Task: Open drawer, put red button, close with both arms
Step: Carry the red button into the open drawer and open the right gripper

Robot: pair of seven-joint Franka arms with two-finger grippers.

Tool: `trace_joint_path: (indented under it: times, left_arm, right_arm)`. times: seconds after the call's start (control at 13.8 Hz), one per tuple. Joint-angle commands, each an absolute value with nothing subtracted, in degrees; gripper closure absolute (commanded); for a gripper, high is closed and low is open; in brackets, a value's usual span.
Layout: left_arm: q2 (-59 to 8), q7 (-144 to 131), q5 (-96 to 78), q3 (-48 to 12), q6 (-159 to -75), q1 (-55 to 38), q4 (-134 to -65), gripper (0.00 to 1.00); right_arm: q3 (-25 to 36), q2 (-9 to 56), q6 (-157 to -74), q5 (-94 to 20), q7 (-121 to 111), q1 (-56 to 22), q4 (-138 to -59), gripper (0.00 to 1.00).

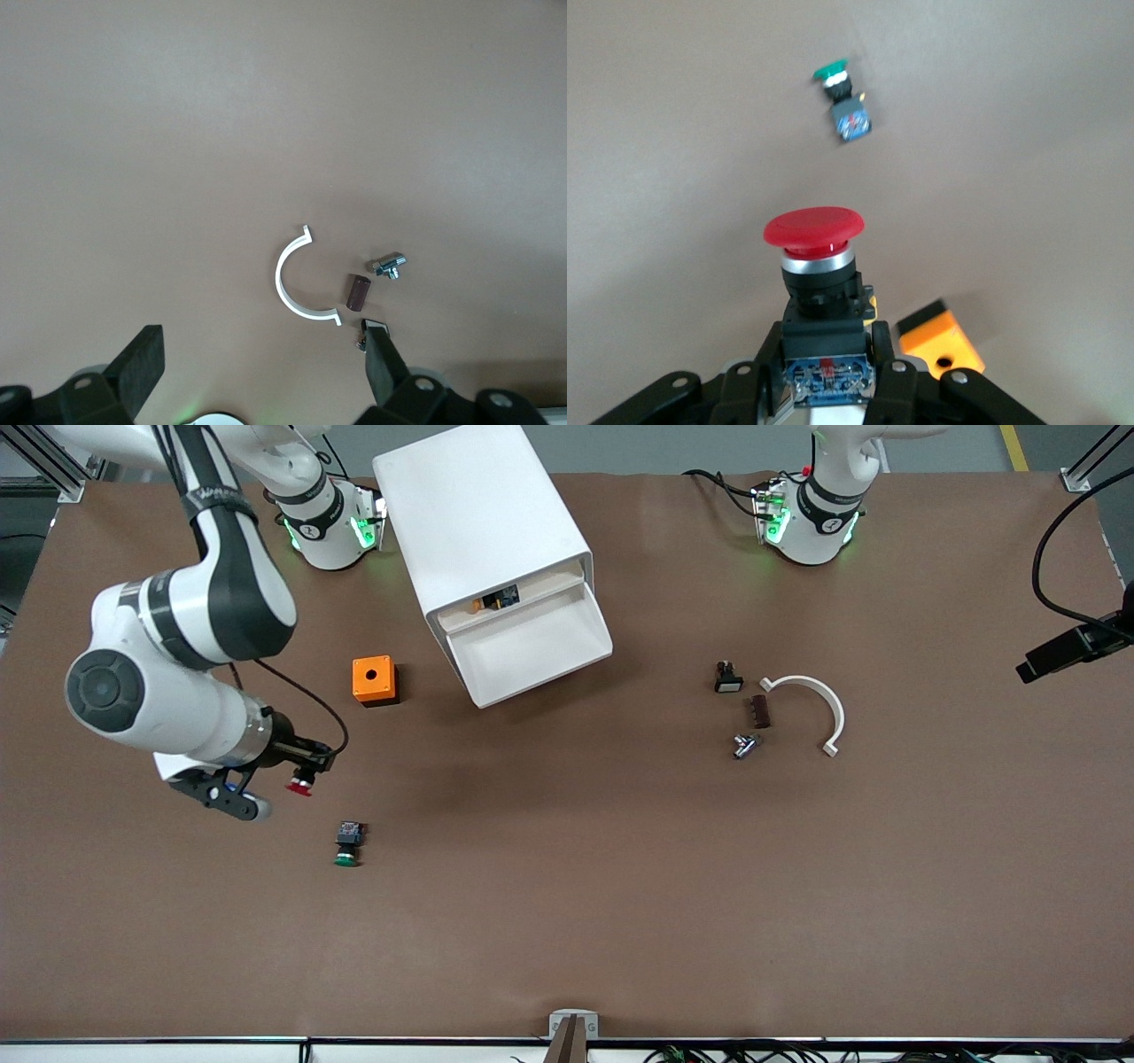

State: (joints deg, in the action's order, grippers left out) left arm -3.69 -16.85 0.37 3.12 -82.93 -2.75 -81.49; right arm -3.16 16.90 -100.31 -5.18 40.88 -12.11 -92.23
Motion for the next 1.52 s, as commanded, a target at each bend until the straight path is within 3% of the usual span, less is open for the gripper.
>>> trace_joint_path:
  times: [0.0, 0.29, 0.73, 1.45]
  left_arm:
    - [6.7, -15.3, 0.3, 2.6, -89.8, -2.6, -96.1, 0.0]
    - [7.9, -13.9, 1.1, -3.6, -90.3, -0.9, -98.2, 0.0]
    - [8.7, -14.1, 1.0, -4.3, -90.4, -0.9, -99.3, 0.0]
    - [3.6, -14.3, 0.9, -4.5, -90.4, -1.7, -97.4, 0.0]
  right_arm:
    - [-7.1, 13.3, -98.8, -5.1, 52.4, -12.0, -94.0, 0.98]
    - [-13.6, 12.3, -98.3, -5.5, 68.6, -12.0, -94.3, 0.98]
    - [-21.6, 12.9, -107.2, -5.7, 90.7, -13.4, -99.9, 0.98]
    - [-22.2, 15.6, -126.5, -5.5, 111.8, -25.0, -108.7, 0.97]
